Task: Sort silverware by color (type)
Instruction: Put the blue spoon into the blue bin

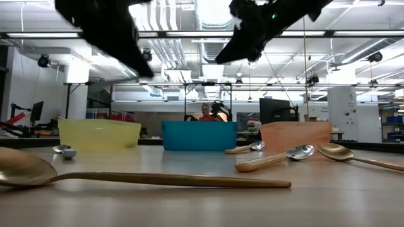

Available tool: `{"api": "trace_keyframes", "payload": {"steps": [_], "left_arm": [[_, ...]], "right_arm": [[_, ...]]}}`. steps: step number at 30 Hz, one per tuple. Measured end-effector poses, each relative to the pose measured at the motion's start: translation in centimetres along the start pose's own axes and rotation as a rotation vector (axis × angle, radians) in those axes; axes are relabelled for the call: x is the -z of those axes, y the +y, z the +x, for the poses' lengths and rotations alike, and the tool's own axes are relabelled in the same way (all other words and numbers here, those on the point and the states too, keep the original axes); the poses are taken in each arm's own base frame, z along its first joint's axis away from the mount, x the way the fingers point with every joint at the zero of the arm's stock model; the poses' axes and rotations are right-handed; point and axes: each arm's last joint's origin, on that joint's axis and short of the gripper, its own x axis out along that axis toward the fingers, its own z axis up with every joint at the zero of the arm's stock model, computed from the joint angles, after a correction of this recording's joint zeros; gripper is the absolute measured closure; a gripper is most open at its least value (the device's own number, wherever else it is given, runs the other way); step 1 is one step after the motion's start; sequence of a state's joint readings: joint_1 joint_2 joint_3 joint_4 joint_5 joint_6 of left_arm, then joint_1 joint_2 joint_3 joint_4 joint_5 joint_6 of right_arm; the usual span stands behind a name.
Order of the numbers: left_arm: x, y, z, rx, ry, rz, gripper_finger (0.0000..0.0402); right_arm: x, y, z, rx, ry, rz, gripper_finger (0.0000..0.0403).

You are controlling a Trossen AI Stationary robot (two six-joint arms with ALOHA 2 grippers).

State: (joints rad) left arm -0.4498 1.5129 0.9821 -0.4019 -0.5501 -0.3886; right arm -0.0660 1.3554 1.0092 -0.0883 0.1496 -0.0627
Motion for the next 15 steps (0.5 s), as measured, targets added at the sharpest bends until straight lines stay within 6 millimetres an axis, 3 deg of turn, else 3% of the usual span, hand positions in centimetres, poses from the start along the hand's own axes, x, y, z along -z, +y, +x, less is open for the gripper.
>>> {"api": "trace_keyframes", "payload": {"steps": [6, 11, 15], "left_arm": [[-2.2, 2.7, -3.5, 0.005, -0.149, 0.087, 0.0399], [-4.4, 4.7, -6.2, 0.03, -0.358, 0.112, 0.0399], [-5.2, 5.5, -7.3, 0.114, -0.505, 0.186, 0.0399]], "right_arm": [[-1.2, -0.1, -2.7, -0.006, -0.081, 0.001, 0.0337], [-1.2, 0.7, -2.9, -0.029, -0.097, -0.014, 0.0337], [-1.0, 1.6, -2.2, -0.049, -0.145, -0.024, 0.0337]]}}
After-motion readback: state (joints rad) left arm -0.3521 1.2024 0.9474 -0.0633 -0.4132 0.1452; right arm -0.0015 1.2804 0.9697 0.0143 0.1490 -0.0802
